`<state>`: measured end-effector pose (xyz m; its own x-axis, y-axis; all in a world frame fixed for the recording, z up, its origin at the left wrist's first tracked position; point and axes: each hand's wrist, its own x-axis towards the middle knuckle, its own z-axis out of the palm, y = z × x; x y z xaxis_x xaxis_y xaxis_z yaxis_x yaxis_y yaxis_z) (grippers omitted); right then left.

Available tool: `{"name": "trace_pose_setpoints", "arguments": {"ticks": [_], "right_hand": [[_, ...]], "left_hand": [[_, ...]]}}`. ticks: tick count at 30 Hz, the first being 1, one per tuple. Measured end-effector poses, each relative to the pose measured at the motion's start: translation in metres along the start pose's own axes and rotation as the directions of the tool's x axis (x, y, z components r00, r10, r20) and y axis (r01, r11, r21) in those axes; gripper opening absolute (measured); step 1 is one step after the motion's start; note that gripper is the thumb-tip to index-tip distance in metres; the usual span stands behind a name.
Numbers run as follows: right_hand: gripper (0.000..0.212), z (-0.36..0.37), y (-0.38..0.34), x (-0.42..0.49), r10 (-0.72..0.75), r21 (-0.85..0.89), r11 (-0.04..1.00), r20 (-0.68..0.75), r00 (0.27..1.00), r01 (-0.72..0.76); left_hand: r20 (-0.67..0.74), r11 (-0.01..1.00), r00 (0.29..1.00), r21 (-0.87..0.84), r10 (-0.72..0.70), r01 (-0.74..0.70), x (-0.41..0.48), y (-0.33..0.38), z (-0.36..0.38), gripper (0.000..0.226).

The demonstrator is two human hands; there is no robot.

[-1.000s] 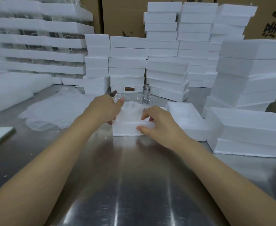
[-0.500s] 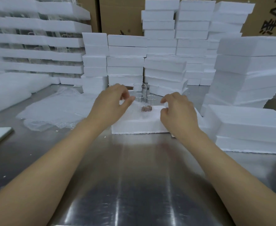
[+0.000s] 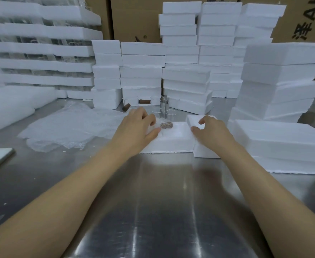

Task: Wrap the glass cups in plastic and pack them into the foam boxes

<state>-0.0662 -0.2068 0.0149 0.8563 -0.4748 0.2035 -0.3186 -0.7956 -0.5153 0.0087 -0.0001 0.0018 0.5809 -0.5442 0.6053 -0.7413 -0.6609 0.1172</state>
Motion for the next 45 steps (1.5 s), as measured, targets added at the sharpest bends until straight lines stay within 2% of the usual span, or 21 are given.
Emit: {"name": "trace_pose_setpoints", "arguments": {"ticks": [4, 8, 12, 16, 21, 23, 25, 27, 29, 30, 31, 32, 33, 34, 35, 37, 40, 41, 42, 43, 45], "right_hand": [[0.045, 0.0, -0.001, 0.001, -0.013, 0.07, 0.997, -0.055, 0.998, 0.017], [0.047, -0.003, -0.004, 0.0, -0.077, 0.013, 0.997, -0.174, 0.982, 0.081], [0.04, -0.011, -0.007, -0.003, -0.163, -0.035, 0.986, -0.294, 0.942, 0.16], [0.032, -0.017, -0.016, -0.009, -0.214, 0.12, 0.949, -0.439, 0.873, 0.293], [0.028, -0.018, -0.027, -0.02, -0.206, 0.489, 0.708, -0.546, 0.812, 0.509], [0.026, -0.021, -0.028, -0.02, -0.141, 0.609, 0.616, -0.539, 0.83, 0.5], [0.025, -0.023, -0.028, -0.017, -0.054, 0.737, 0.515, -0.482, 0.874, 0.438], [0.027, -0.023, -0.03, -0.014, 0.013, 0.857, 0.383, -0.378, 0.926, 0.345], [0.031, -0.022, -0.031, -0.012, 0.037, 0.939, 0.227, -0.271, 0.962, 0.256], [0.035, -0.022, -0.031, -0.011, 0.037, 0.962, 0.158, -0.232, 0.972, 0.223], [0.039, -0.021, -0.03, -0.01, 0.032, 0.976, 0.1, -0.199, 0.979, 0.195], [0.044, -0.02, -0.03, -0.009, 0.023, 0.985, 0.046, -0.17, 0.985, 0.169], [0.048, -0.02, -0.029, -0.009, 0.015, 0.99, -0.004, -0.144, 0.99, 0.144], [0.052, -0.02, -0.03, -0.008, 0.013, 0.992, -0.052, -0.113, 0.994, 0.114], [0.056, -0.019, -0.03, -0.008, 0.021, 0.992, -0.1, -0.078, 0.997, 0.08], [0.066, -0.015, -0.032, -0.008, 0.027, 0.981, -0.196, -0.007, 1.0, 0.012], [0.065, -0.006, -0.036, -0.009, -0.045, 0.962, -0.259, 0.079, 0.996, -0.088], [0.056, -0.003, -0.038, -0.01, -0.083, 0.965, -0.239, 0.089, 0.993, -0.106], [0.042, 0.0, -0.039, -0.011, -0.127, 0.974, -0.198, 0.088, 0.988, -0.112], [0.031, 0.003, -0.04, -0.013, -0.178, 0.983, -0.145, 0.084, 0.981, -0.11], [0.021, 0.007, -0.043, -0.017, -0.264, 0.994, -0.045, 0.082, 0.961, -0.097]], "left_hand": [[0.086, 0.997, 0.993, -0.007, -0.078, 0.079, 0.002, 0.002, -0.001, 0.03], [0.145, 0.991, 0.982, 0.06, -0.124, 0.116, 0.003, 0.01, -0.004, 0.035], [0.121, 0.987, 0.988, 0.138, -0.1, 0.083, 0.003, 0.014, -0.005, 0.032], [0.089, 0.981, 0.996, 0.196, -0.026, 0.008, 0.006, 0.01, 0.0, 0.033], [0.119, 0.965, 0.993, 0.259, 0.007, -0.038, 0.007, 0.005, 0.002, 0.034], [0.166, 0.971, 0.986, 0.238, -0.019, -0.021, 0.006, 0.008, 0.002, 0.035], [0.16, 0.994, 0.987, 0.11, -0.021, 0.003, 0.008, 0.005, -0.001, 0.041], [-0.024, 0.995, 0.998, -0.083, -0.056, 0.054, 0.012, -0.003, -0.004, 0.041], [-0.234, 0.929, 0.924, -0.289, -0.304, 0.232, 0.016, -0.013, -0.009, 0.036], [-0.228, 0.817, 0.838, -0.45, -0.496, 0.361, 0.017, -0.016, -0.011, 0.032], [-0.121, 0.636, 0.738, -0.61, -0.663, 0.472, 0.019, -0.016, -0.012, 0.029], [0.079, 0.404, 0.655, -0.729, -0.752, 0.552, 0.019, -0.011, -0.013, 0.033], [0.267, 0.185, 0.61, -0.797, -0.746, 0.575, 0.02, -0.006, -0.011, 0.043], [0.373, 0.064, 0.595, -0.809, -0.712, 0.584, 0.021, -0.001, -0.009, 0.052], [0.413, 0.036, 0.591, -0.799, -0.693, 0.601, 0.021, 0.002, -0.008, 0.057], [0.378, 0.109, 0.607, -0.783, -0.699, 0.612, 0.023, 0.007, -0.009, 0.06], [0.161, 0.49, 0.744, -0.659, -0.649, 0.57, 0.017, 0.012, -0.019, 0.051], [0.126, 0.554, 0.783, -0.639, -0.609, 0.533, 0.016, 0.015, -0.021, 0.047], [0.128, 0.556, 0.813, -0.669, -0.568, 0.493, 0.015, 0.018, -0.022, 0.044], [0.148, 0.497, 0.828, -0.739, -0.54, 0.456, 0.017, 0.021, -0.022, 0.044], [0.205, 0.271, 0.813, -0.875, -0.546, 0.402, 0.021, 0.027, -0.025, 0.051]]}}
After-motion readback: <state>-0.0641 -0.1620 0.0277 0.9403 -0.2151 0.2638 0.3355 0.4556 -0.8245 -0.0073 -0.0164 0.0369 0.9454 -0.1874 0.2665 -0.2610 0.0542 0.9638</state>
